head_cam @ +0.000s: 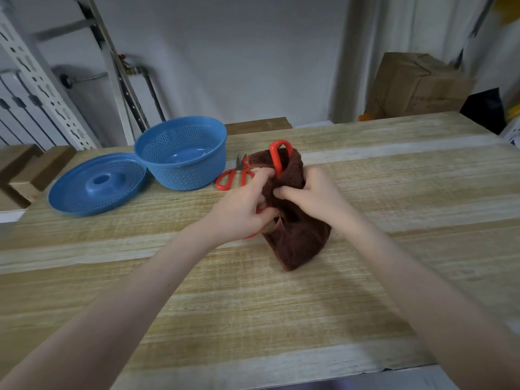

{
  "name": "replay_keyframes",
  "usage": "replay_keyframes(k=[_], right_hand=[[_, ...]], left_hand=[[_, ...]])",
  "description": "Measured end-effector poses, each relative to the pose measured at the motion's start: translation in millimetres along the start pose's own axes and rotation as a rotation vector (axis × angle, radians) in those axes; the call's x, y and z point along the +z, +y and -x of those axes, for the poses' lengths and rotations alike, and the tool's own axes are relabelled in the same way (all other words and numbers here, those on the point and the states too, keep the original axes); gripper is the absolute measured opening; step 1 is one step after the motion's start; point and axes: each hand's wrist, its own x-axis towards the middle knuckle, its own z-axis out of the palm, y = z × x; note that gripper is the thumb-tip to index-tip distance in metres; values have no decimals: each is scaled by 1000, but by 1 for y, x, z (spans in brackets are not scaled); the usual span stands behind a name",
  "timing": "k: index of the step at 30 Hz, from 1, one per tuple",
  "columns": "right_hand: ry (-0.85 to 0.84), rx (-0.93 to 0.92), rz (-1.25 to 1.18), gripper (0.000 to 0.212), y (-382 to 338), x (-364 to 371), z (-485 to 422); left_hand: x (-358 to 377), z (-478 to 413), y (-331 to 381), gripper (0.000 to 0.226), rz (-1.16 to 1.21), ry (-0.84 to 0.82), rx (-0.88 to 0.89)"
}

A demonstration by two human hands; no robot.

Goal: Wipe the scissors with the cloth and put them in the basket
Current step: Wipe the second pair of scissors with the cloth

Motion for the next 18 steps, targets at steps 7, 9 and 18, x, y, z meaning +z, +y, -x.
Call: replay_keyframes(k=[7, 9, 18], right_hand=[[-209, -60, -28, 11, 5, -15, -1], [-277, -67, -62, 13, 7, -17, 2], [-310, -68, -133, 19, 13, -21, 5]], left_hand=[[-1, 1, 3, 68, 352, -205, -133], [0, 4, 2, 75, 403, -225, -143], [-4, 3, 4, 75, 406, -239, -117]])
